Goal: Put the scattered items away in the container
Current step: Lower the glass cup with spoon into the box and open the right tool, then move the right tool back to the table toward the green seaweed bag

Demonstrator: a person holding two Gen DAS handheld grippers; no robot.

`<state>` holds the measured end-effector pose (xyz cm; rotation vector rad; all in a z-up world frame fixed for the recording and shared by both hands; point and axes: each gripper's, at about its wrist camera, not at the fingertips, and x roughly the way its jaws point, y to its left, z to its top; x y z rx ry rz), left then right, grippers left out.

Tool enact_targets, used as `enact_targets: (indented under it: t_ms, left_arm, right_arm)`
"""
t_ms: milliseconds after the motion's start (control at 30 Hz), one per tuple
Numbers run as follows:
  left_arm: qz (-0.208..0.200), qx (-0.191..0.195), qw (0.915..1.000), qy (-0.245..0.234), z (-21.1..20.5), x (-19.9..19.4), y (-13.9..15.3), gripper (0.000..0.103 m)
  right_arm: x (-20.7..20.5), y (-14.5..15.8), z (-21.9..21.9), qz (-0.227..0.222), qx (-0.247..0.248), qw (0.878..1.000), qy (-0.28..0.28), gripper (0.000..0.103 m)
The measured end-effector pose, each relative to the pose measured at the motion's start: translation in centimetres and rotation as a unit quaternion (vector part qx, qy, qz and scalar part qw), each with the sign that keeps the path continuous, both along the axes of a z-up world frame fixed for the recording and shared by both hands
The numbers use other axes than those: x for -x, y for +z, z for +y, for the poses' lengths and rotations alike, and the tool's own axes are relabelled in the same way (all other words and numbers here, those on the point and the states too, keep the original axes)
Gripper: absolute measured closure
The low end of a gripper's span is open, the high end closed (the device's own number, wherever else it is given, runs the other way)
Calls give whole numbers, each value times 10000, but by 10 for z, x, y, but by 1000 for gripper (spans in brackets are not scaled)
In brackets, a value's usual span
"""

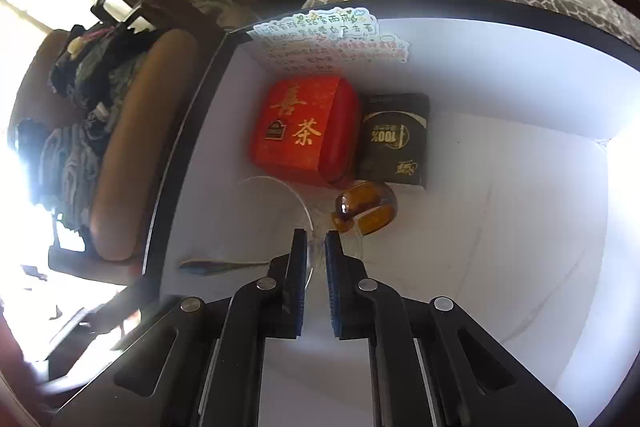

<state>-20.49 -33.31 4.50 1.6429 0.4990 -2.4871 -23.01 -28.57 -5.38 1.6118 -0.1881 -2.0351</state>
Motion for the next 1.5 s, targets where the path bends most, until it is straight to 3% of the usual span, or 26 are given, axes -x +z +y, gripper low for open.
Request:
enact_targets:
  t_ms: [67,200,433,467,500,567,767,867,1133,1233,1367,1500]
  left_arm:
    - [255,-145,9995,105,-10,-6,19,47]
    - [416,-78,9990,114,-18,-8,41,47]
    - [288,-105,9995,67,-14,-12,33,47]
    - [246,-113,9996,43,-11,-13,29,47]
    - [217,-126,9997,19,-9,-14,25,44]
    - [212,-161,9996,-9,-2,-21,21,35]
    - [412,-255,9985,-261,30,-53,18,27]
    - [689,-431,9955,-487,56,-86,13,23]
    - [902,-433,9866,-1287,156,-144,17,22]
    - [1019,-348,9795,-1703,210,-161,20,14]
    - [1076,-123,9717,-2101,276,-178,7,13]
    - [700,-284,9692,-2343,331,-187,-27,13]
  right_arm:
    - [0,-1,-4,26,-3,10000,-18,95]
    - [0,-5,-8,-12,39,10000,-41,95]
    - [3,-4,-4,-147,93,9998,51,91]
    - [4,-2,3,-190,153,9997,-15,85]
    - [5,4,13,-161,182,9997,-84,71]
    - [6,16,31,-34,187,9998,-85,60]
    - [-9,64,101,394,318,9987,22,58]
    - [-35,90,140,691,174,9972,234,47]
    - [-114,126,263,1347,-205,9905,184,44]
    - [-139,125,312,1460,-432,9883,7,43]
    - [-169,111,370,1401,-381,9890,-287,42]
    - [-192,82,422,1282,-529,9885,-596,41]
